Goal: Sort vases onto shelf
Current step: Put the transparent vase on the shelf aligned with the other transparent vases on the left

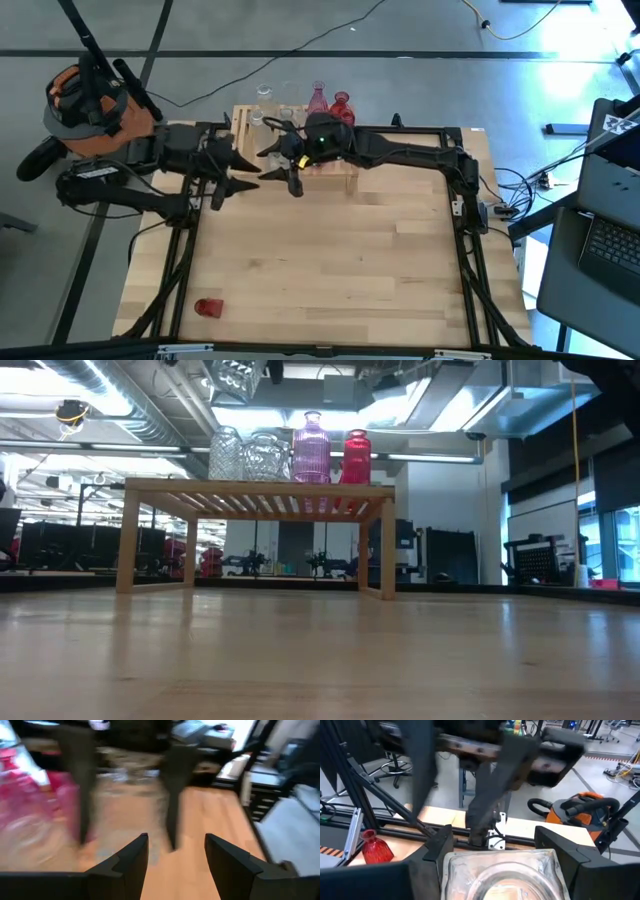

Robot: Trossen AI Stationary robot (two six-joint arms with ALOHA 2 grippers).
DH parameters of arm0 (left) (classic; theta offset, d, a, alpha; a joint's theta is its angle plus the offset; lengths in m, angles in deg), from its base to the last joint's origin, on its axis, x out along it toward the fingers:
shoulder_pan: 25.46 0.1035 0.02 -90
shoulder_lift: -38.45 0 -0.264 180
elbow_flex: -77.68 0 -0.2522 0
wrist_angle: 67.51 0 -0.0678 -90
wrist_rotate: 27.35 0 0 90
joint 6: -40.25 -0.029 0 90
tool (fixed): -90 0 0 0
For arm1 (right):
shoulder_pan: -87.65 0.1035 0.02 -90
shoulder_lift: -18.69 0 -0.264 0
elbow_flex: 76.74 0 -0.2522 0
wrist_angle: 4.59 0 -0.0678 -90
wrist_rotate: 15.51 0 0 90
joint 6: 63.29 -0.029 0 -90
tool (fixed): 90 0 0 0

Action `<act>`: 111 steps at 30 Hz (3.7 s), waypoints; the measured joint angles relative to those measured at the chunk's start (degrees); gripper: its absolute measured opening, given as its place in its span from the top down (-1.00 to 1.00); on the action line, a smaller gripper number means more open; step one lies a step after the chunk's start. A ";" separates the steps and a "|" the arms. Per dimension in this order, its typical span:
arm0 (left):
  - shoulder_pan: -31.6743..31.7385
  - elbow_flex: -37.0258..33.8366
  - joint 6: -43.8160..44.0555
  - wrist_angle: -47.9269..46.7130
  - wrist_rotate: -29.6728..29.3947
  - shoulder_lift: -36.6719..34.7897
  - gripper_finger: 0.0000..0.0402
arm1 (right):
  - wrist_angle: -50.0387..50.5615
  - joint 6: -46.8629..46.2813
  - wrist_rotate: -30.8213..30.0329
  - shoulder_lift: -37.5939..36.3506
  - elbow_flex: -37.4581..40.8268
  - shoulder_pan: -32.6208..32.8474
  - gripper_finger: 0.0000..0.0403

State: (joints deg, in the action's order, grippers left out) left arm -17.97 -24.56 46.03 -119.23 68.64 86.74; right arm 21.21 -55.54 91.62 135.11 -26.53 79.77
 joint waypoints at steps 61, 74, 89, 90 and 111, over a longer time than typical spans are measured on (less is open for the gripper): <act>-0.13 0.07 5.10 1.46 -16.01 8.75 -0.34 | -6.19 -4.77 0.42 0.04 0.09 -0.70 -0.01; 0.04 -3.88 14.28 -5.15 -27.61 -4.07 -0.16 | -8.14 -2.51 -2.34 -3.64 0.14 -2.33 -0.34; 0.00 -25.90 19.10 14.33 -28.03 -15.43 -0.16 | -12.44 -1.28 0.07 -4.41 0.02 -3.01 0.14; -0.01 -27.62 18.29 17.03 -28.34 -15.53 -0.16 | -12.45 -1.29 0.09 -4.45 0.03 -3.02 0.14; -0.02 -52.61 12.25 49.49 -41.51 -15.38 -0.16 | -5.19 0.13 1.96 -7.76 0.00 -3.04 0.14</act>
State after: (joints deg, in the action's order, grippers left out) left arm -17.99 -77.16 58.28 -69.74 27.14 71.36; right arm 16.02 -55.42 93.58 127.35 -26.53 76.74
